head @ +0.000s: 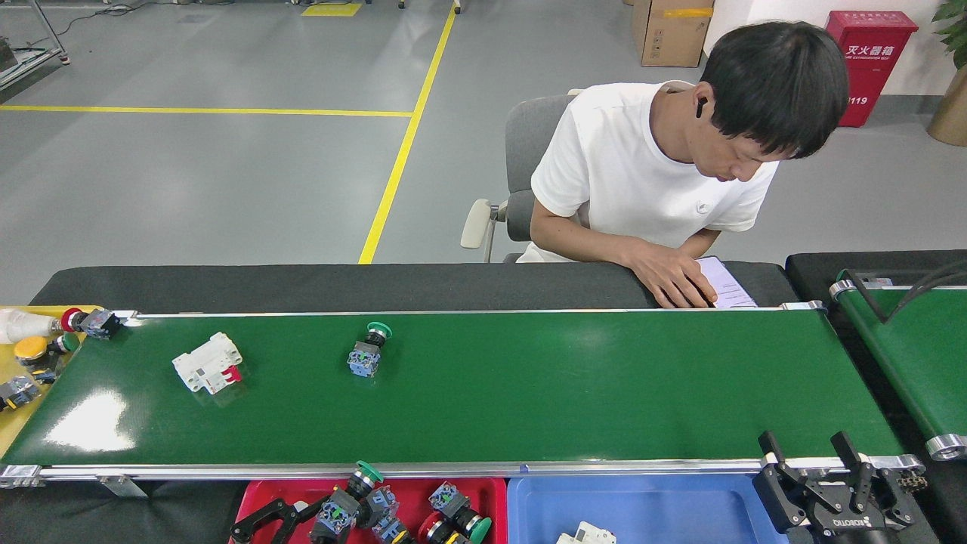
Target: Pick switch part from conveyor to tray
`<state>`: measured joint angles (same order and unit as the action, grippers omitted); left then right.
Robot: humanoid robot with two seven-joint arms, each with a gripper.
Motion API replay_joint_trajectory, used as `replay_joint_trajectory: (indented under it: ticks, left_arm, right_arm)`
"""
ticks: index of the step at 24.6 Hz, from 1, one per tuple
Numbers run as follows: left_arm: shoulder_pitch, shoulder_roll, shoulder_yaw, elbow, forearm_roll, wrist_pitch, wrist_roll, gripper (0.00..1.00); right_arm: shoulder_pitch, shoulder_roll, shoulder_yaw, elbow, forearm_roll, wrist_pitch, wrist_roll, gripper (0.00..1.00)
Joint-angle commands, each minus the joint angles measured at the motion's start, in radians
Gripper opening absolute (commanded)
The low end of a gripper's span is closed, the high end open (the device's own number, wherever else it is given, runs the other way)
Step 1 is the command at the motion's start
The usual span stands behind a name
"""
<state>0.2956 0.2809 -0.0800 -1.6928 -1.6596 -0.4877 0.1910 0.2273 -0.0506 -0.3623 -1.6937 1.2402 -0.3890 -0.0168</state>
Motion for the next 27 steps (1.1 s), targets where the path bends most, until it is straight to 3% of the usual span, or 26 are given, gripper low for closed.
replay_joint_trajectory:
  ticks: [1, 6, 8, 11, 14, 18, 20, 23, 27]
  left_arm:
    - [0.002, -0.003, 0.017, -0.013, 0.000, 0.000, 0.010, 1.00]
    - [0.048, -0.003, 0.049, -0.061, 0.052, -0.002, 0.010, 1.00]
    - [0.074, -0.006, 0.105, -0.082, 0.104, 0.000, 0.007, 1.00]
    - [0.088, -0.054, 0.227, -0.076, 0.152, -0.006, 0.007, 1.00]
    - [0.096, -0.075, 0.347, -0.056, 0.256, -0.006, -0.008, 1.00]
    - [0.094, -0.075, 0.419, -0.008, 0.414, 0.001, -0.130, 1.00]
    - [0.082, -0.074, 0.422, -0.005, 0.420, 0.008, -0.139, 1.00]
    - [0.010, -0.066, 0.408, 0.015, 0.394, 0.028, -0.162, 1.00]
    - [-0.233, -0.075, 0.352, 0.219, 0.255, 0.072, -0.205, 1.00]
  right_arm:
    - [0.017, -0.038, 0.060, -0.017, -0.004, 0.065, -0.077, 1.00]
    - [0.021, -0.160, 0.269, -0.023, -0.010, 0.357, -0.089, 1.00]
    - [0.021, -0.199, 0.350, -0.024, -0.047, 0.435, -0.091, 1.00]
    - [0.024, -0.206, 0.367, -0.029, -0.100, 0.423, -0.109, 1.00]
    - [0.027, -0.218, 0.375, -0.026, -0.111, 0.406, -0.193, 1.00]
    - [0.024, -0.198, 0.376, -0.026, -0.107, 0.406, -0.187, 1.00]
    - [0.023, -0.193, 0.375, -0.026, -0.107, 0.403, -0.183, 1.00]
    - [0.018, -0.195, 0.375, -0.026, -0.107, 0.403, -0.181, 1.00]
    - [0.011, -0.198, 0.375, -0.026, -0.107, 0.401, -0.181, 1.00]
